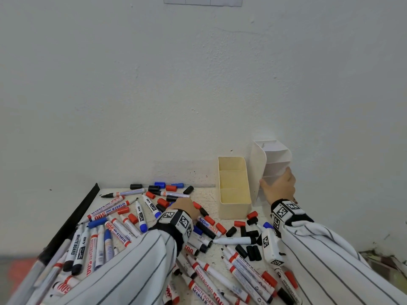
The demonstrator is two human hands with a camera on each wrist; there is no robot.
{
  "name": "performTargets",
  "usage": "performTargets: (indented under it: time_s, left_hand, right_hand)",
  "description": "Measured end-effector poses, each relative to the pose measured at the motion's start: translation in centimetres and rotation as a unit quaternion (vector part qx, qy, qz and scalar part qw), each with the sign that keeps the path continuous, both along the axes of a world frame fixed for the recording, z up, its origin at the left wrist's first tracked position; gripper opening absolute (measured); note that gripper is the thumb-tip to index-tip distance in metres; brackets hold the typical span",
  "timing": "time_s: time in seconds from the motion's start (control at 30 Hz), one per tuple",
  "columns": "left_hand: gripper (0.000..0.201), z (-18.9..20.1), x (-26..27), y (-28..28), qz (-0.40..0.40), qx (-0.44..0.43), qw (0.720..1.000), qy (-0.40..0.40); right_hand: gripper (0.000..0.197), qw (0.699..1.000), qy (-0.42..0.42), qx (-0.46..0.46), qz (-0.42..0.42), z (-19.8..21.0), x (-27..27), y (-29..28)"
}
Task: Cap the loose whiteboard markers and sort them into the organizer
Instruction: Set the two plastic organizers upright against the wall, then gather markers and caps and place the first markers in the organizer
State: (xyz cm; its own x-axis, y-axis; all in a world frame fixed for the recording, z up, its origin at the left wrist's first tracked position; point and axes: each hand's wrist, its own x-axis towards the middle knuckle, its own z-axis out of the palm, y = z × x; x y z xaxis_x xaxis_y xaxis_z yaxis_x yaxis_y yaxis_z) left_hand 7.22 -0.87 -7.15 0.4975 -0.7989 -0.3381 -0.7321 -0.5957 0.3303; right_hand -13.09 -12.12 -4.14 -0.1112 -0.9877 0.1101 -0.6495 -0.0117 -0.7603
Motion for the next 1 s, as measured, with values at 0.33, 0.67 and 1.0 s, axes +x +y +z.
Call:
performTargets:
  time_s: [0.33,0.67,1.0]
  left_hand:
    - [0.035,-1.5,-2.0,0.4,0.018,0.018,1.0,-0.003]
    - [0.03,-1.5,-2.3,-0.3,0.057,0.009,0.998,0.018]
    - [0.034,-1.7,-1.9,-0.6,0.104,-0.026,0.992,0.059]
  right_hand:
    - [0.007,0.919,0.203,0.174,0.291,-1.6,-1.1,3.1]
    - [0.021,0.845,0.284,0.205,0.404,-2.6,-0.4,5.4]
    - [0.016,0.856,0.297,0.166,0.39,-3.5,0.6,5.7]
